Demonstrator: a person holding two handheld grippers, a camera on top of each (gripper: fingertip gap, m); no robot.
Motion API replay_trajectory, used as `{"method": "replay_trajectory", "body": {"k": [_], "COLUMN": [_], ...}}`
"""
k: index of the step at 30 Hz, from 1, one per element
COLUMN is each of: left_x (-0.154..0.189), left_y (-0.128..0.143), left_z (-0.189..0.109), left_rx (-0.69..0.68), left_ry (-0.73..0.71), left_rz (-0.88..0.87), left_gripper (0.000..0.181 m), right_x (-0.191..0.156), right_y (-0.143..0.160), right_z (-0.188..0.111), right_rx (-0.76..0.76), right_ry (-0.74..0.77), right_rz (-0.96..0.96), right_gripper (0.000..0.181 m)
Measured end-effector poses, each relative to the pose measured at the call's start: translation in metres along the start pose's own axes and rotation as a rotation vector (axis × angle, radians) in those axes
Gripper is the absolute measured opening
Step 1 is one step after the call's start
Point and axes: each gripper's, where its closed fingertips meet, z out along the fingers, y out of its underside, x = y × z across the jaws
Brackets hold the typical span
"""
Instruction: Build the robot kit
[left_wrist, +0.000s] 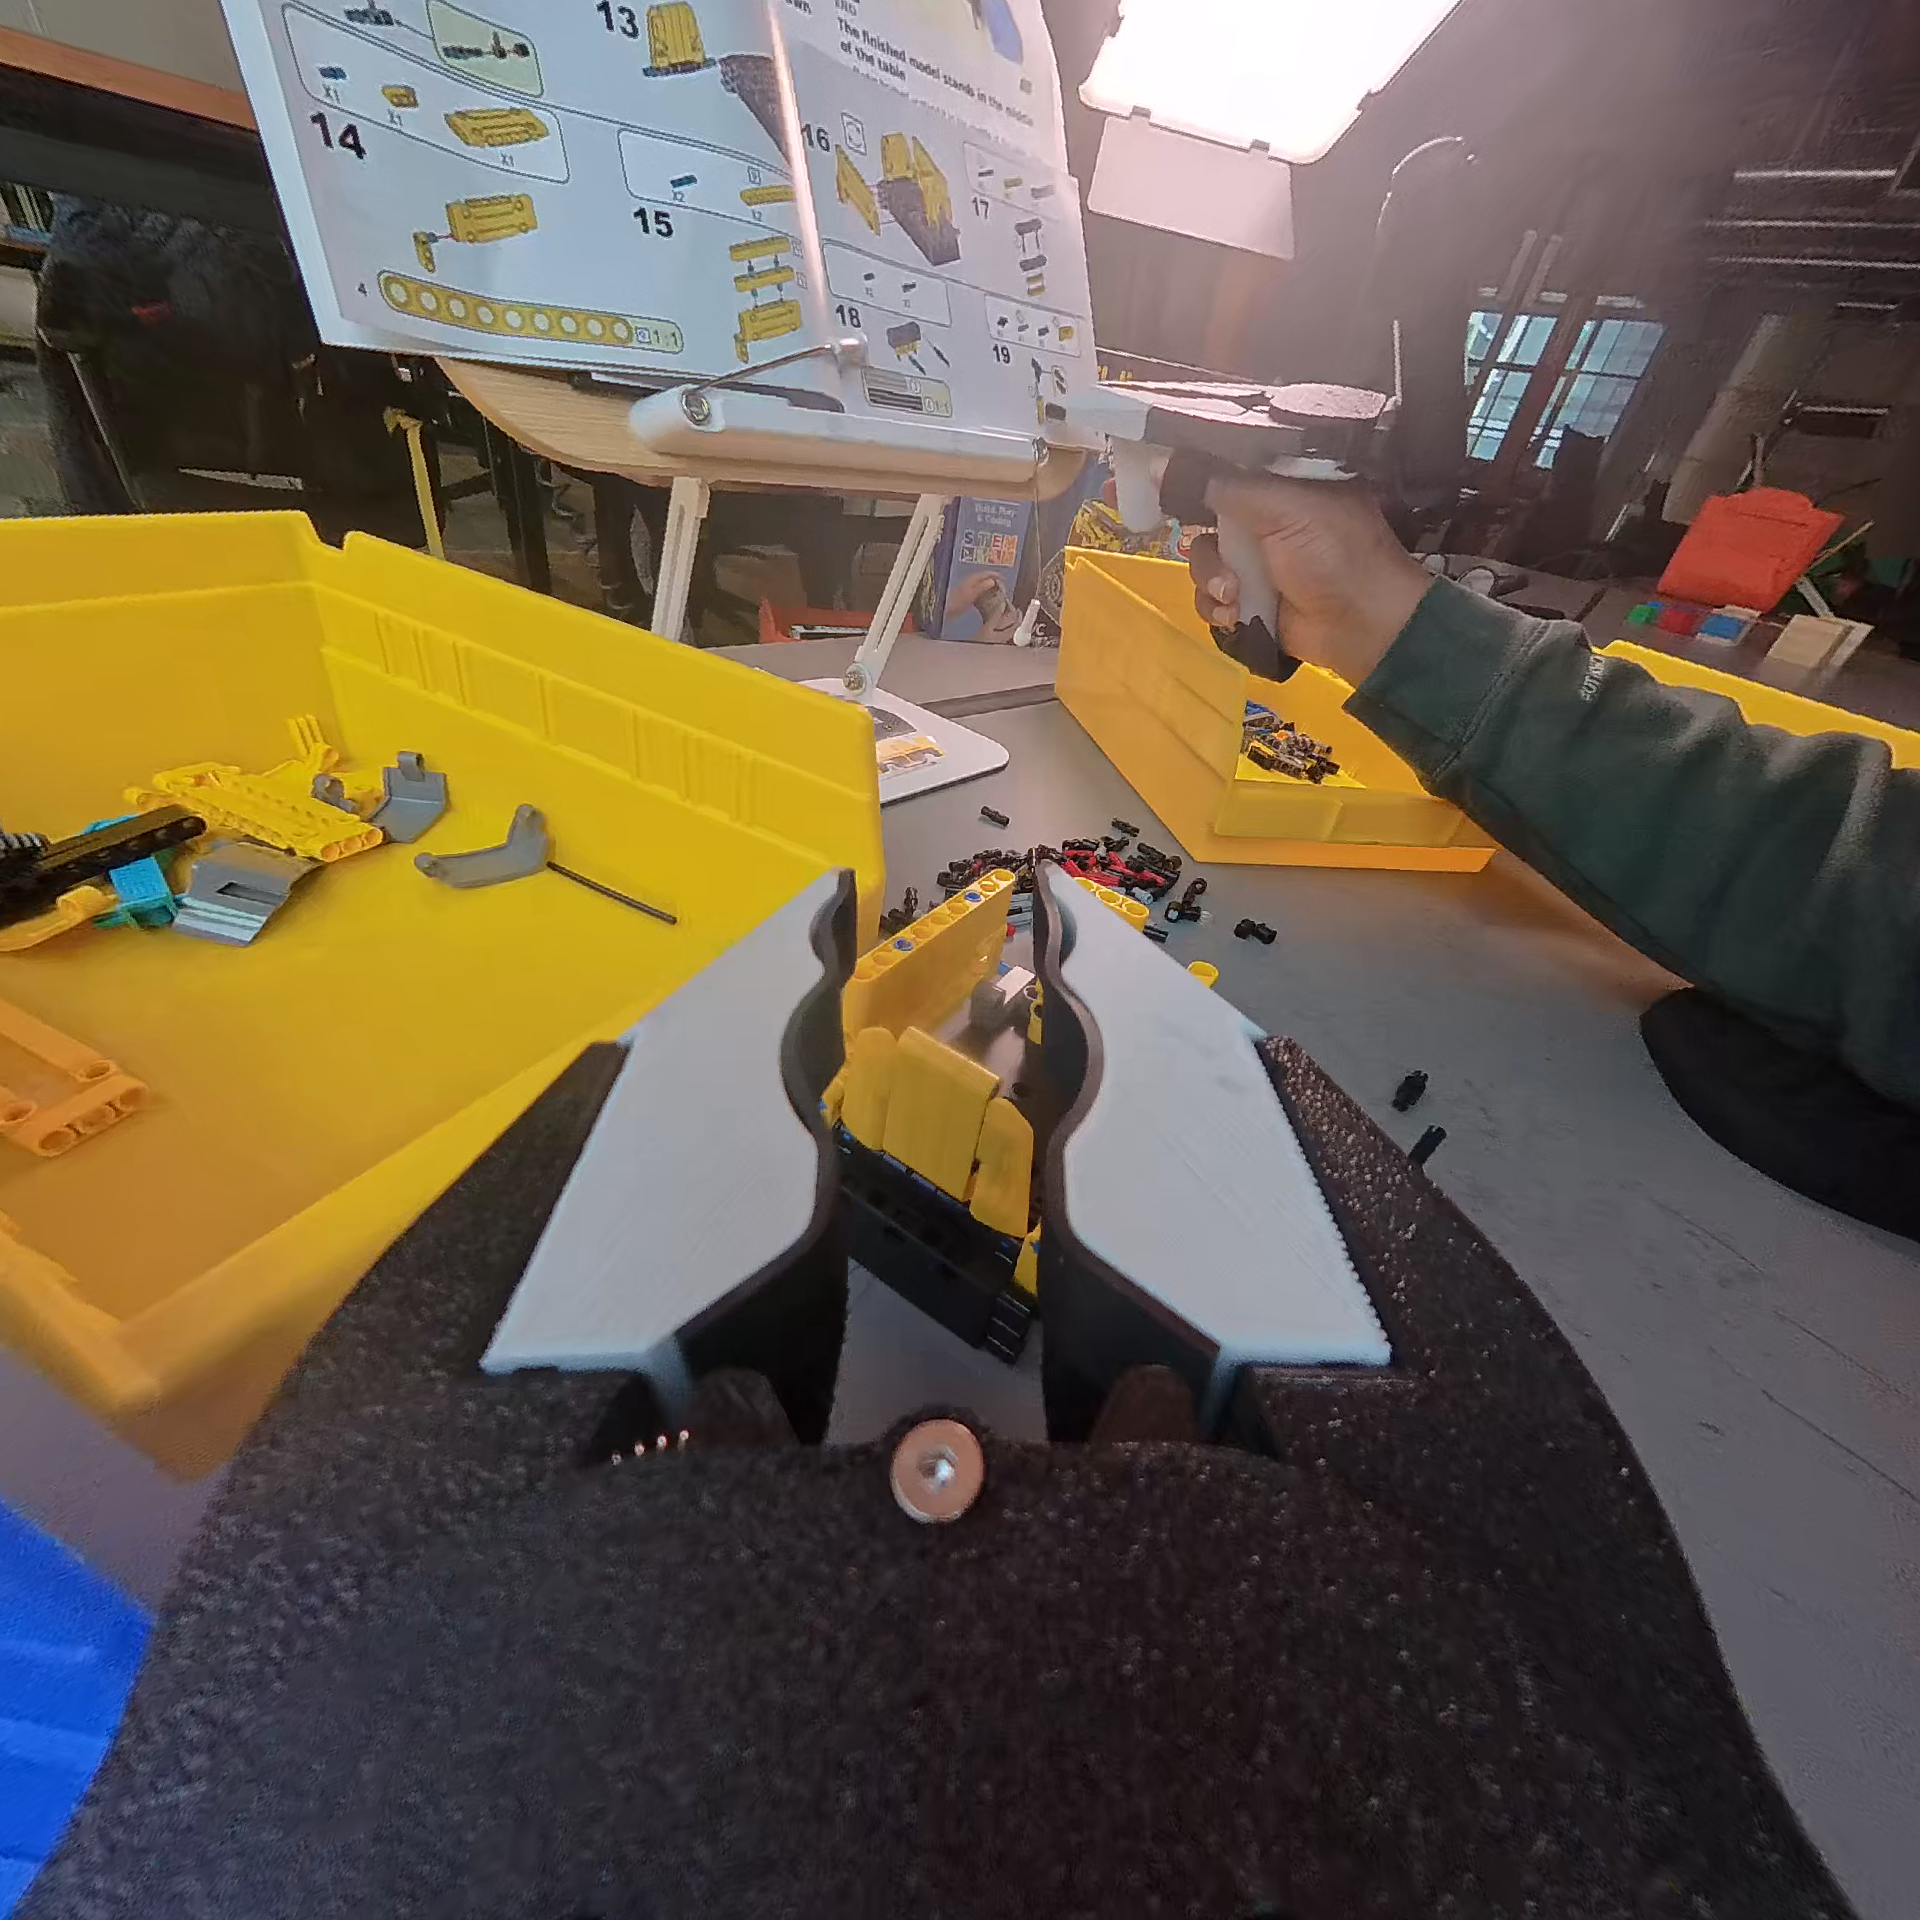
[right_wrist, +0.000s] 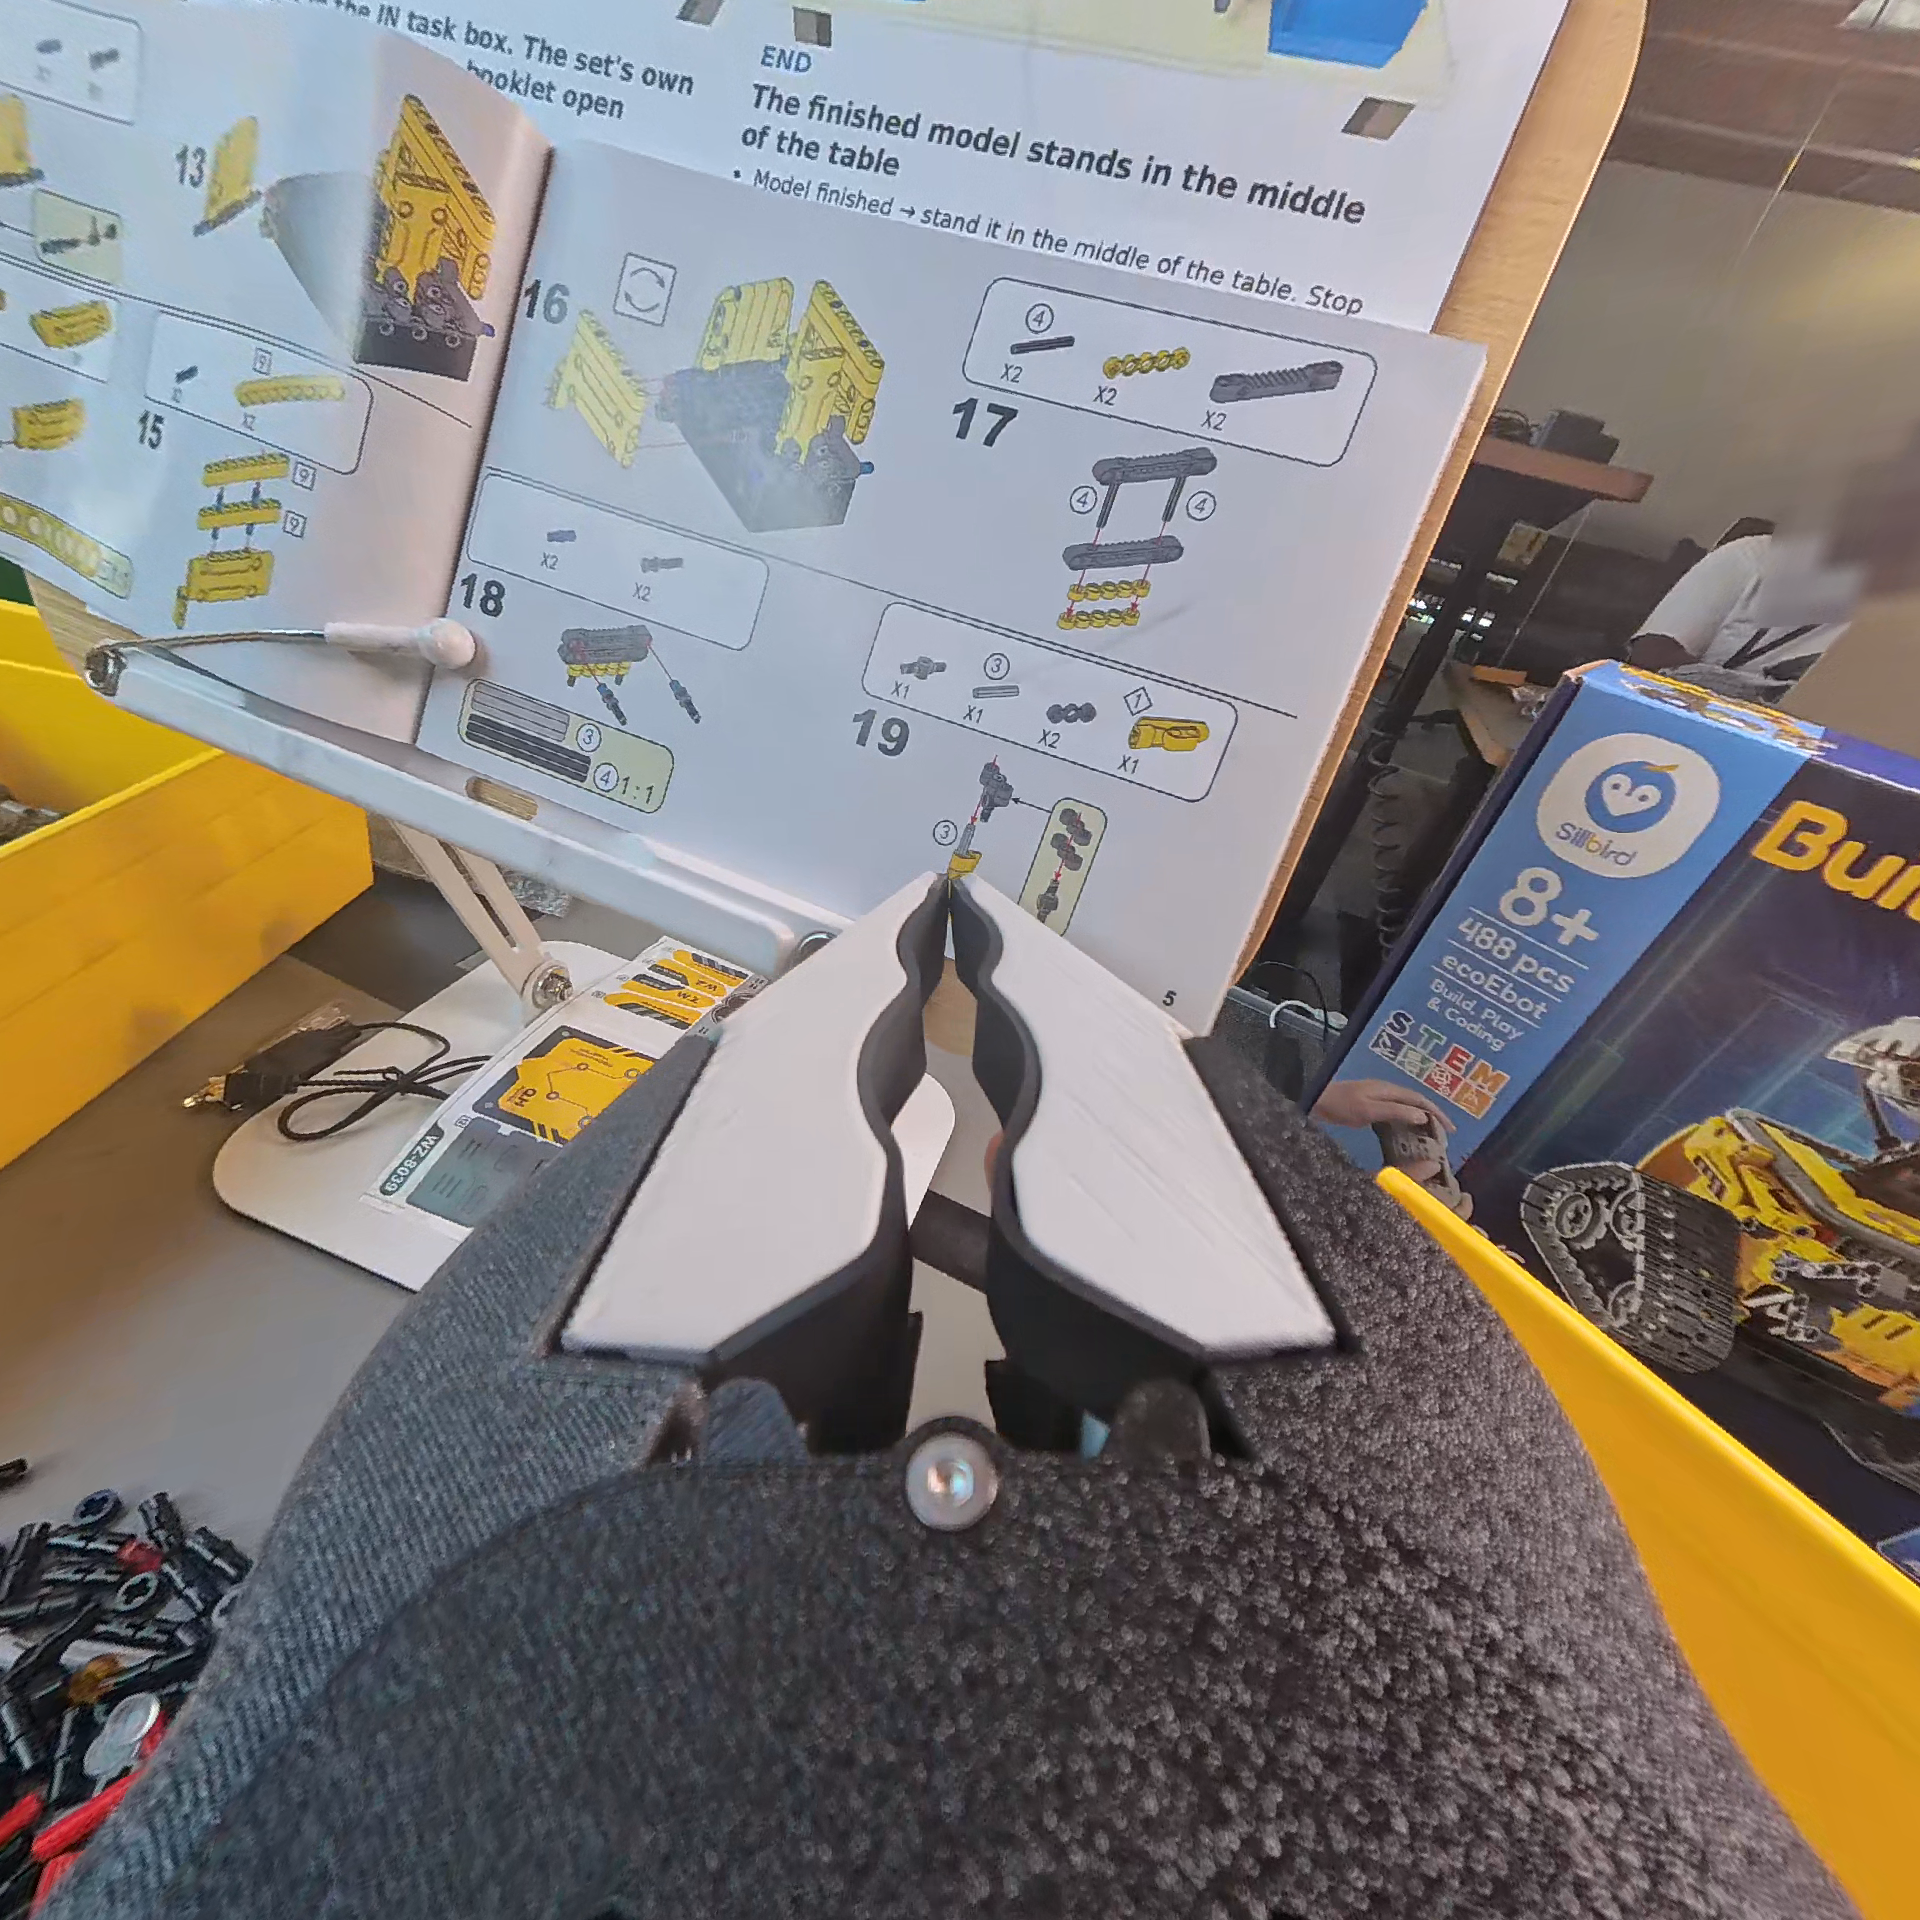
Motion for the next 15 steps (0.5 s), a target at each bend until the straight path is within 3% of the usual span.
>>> {"method": "replay_trajectory", "body": {"k": [15], "left_x": [-0.0004], "left_y": [0.0008], "left_z": [0.0004], "left_rx": [-0.005], "left_ry": [0.005], "left_rz": [-0.011], "left_gripper": [0.033], "right_x": [0.0012], "right_y": [0.0028], "right_z": [0.0010], "right_rx": [0.011], "right_ry": [-0.013], "right_rz": [-0.002], "right_gripper": [0.000]}}
